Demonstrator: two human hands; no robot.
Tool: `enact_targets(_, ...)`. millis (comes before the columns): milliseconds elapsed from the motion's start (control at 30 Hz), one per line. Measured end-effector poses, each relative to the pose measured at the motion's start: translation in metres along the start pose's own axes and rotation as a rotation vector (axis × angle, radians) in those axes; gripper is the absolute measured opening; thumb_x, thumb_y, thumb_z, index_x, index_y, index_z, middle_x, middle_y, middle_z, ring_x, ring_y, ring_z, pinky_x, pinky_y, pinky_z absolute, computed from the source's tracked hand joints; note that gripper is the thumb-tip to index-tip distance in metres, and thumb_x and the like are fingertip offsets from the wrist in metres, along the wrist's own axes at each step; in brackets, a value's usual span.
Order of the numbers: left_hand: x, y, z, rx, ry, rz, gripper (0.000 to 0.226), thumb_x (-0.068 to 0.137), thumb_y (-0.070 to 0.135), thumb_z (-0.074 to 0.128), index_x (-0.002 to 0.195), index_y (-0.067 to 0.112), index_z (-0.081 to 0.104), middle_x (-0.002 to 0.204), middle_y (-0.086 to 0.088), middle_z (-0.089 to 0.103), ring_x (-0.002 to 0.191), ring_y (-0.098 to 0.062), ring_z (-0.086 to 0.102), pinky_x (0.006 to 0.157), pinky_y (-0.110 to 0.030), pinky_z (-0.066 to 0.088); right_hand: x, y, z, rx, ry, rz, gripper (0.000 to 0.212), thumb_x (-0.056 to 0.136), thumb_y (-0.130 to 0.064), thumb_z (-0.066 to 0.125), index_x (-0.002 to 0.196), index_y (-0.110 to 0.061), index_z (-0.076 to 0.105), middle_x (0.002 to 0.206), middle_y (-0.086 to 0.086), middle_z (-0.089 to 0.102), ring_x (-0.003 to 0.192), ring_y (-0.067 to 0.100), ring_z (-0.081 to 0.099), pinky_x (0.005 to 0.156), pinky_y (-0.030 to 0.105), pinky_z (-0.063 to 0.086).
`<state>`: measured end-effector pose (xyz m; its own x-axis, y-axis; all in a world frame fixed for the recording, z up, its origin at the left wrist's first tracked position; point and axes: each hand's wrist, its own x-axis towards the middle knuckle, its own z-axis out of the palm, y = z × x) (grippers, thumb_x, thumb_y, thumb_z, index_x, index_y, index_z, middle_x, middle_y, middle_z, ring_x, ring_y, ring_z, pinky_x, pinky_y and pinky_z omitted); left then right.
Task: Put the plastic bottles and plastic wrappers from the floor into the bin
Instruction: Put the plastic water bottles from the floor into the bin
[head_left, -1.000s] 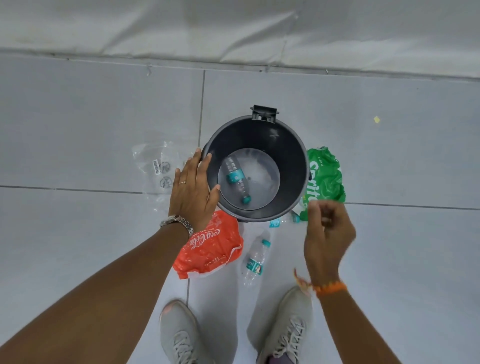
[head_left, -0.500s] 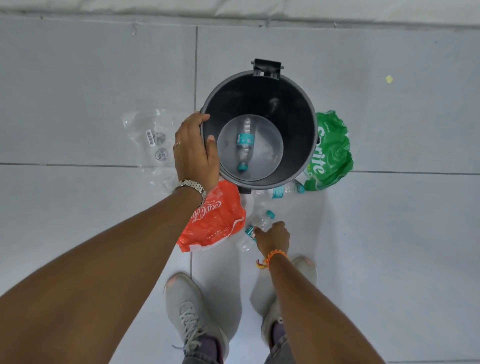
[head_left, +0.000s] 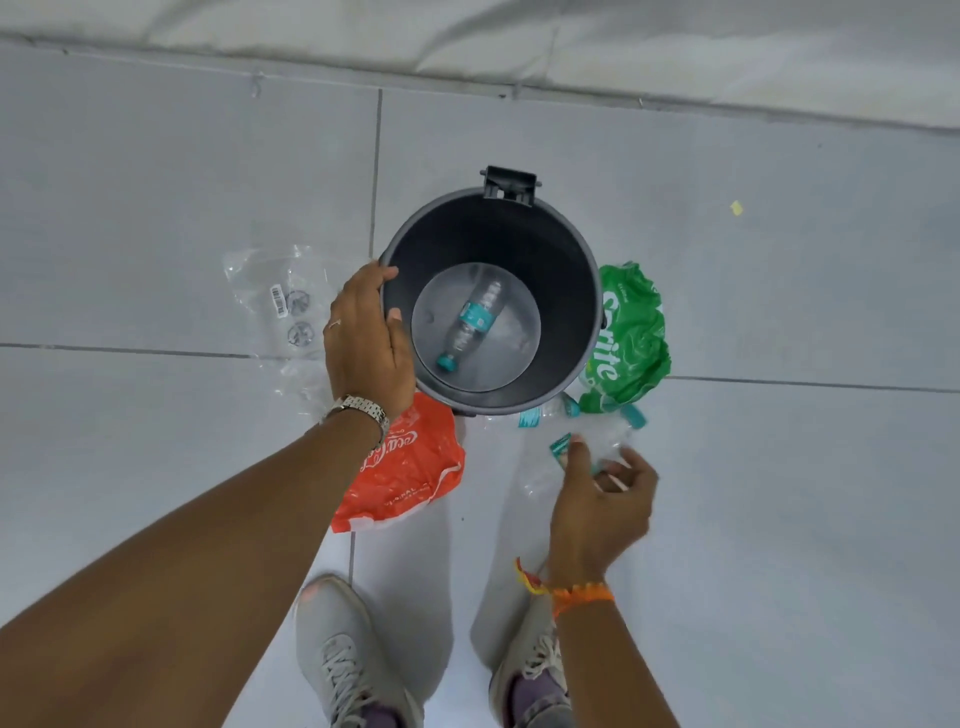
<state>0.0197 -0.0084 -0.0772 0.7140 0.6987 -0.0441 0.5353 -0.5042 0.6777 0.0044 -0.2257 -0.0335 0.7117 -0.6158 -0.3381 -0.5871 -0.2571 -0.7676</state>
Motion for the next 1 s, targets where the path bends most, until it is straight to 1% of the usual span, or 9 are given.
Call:
enact_targets(133,0.000,0.003,-0.002,0.002,-0.016,-0.014,0.038,0.098,0.012,0.047,0.136,0.019,0.050,0.142,-0.003,0.055,0.131,-0.026,0.051,0.105,-0.052,0.047,-0.021,-0.081,0.003,0.209,-0.161,-0.165,0.042,0.078,-0.015,0.086,0.113,-0.015,0.063,0.092,-0.002,0.063,0.078,0.011,0.062,0.067,0.019,0.057)
enact_targets(300,0.001,0.001,-0.004,0.016,-0.023,0.016,0.042,0.095,0.010,0.044,0.136,0.019,0.049,0.142,-0.003,0.054,0.130,-0.026,0.051,0.103,-0.053,0.047,-0.019,-0.108,0.094,-0.066,-0.504,-0.282,0.039,0.076,-0.024,0.086,0.108,-0.016,0.064,0.084,-0.008,0.060,0.070,0.002,0.057,0.064,0.008,0.046)
enact_targets(467,0.000,0.002,-0.001,0.002,0.000,0.004,0.043,0.094,0.006,0.046,0.135,0.015,0.052,0.142,-0.004,0.055,0.129,-0.027,0.052,0.103,-0.052,0.047,-0.003,-0.086,0.170,-0.349,-0.612,-0.139,0.051,0.078,-0.034,0.081,0.118,-0.008,0.062,0.110,0.011,0.069,0.100,0.028,0.067,0.080,0.029,0.050)
enact_targets(533,0.000,0.002,-0.001,0.000,0.004,0.006,0.042,0.094,0.007,0.046,0.135,0.016,0.052,0.141,-0.004,0.056,0.128,-0.027,0.053,0.102,-0.054,0.048,0.000,-0.080,0.173,-0.358,-0.631,-0.082,0.042,0.081,-0.032,0.079,0.111,-0.008,0.062,0.105,0.012,0.069,0.096,0.031,0.067,0.077,0.030,0.050)
enact_targets(600,0.000,0.002,-0.001,-0.003,0.001,0.014,0.042,0.094,0.008,0.045,0.135,0.016,0.051,0.140,-0.005,0.056,0.127,-0.028,0.054,0.101,-0.054,0.049,0.003,-0.085,0.162,-0.279,-0.554,-0.106,0.031,0.082,-0.026,0.079,0.105,-0.010,0.065,0.097,0.007,0.068,0.087,0.025,0.067,0.075,0.030,0.052)
enact_targets(700,0.001,0.000,0.000,0.004,0.000,0.018,0.039,0.097,0.013,0.046,0.135,0.017,0.051,0.140,-0.006,0.057,0.126,-0.028,0.055,0.102,-0.053,0.050,0.009,-0.097,0.125,0.038,-0.274,-0.327,0.016,0.080,-0.002,0.069,0.095,-0.008,0.072,0.090,0.008,0.071,0.076,0.015,0.064,0.072,0.026,0.052)
enact_targets(833,0.001,-0.003,0.001,0.000,0.004,0.021,0.038,0.097,0.009,0.048,0.135,0.018,0.050,0.140,-0.004,0.056,0.127,-0.026,0.055,0.103,-0.052,0.050,0.034,-0.071,0.063,0.293,0.099,-0.473,0.017,0.077,0.014,0.055,0.084,0.003,0.066,0.082,0.012,0.064,0.072,0.014,0.057,0.068,0.024,0.050)
enact_targets(900,0.001,-0.003,0.002,0.001,0.007,0.020,0.037,0.098,0.012,0.048,0.135,0.018,0.051,0.141,-0.004,0.056,0.128,-0.027,0.055,0.103,-0.052,0.050,0.049,-0.036,0.047,0.227,0.145,-0.397,0.019,0.077,0.011,0.055,0.086,-0.001,0.067,0.083,0.012,0.064,0.073,0.016,0.058,0.066,0.025,0.049)
enact_targets(1000,0.003,-0.006,0.004,0.003,0.014,0.025,0.037,0.099,0.016,0.047,0.135,0.020,0.050,0.142,-0.003,0.056,0.128,-0.025,0.055,0.104,-0.050,0.050,0.060,0.017,0.046,-0.008,-0.005,-0.354,0.023,0.077,0.010,0.057,0.088,-0.008,0.067,0.088,0.011,0.065,0.080,0.023,0.062,0.072,0.027,0.052)
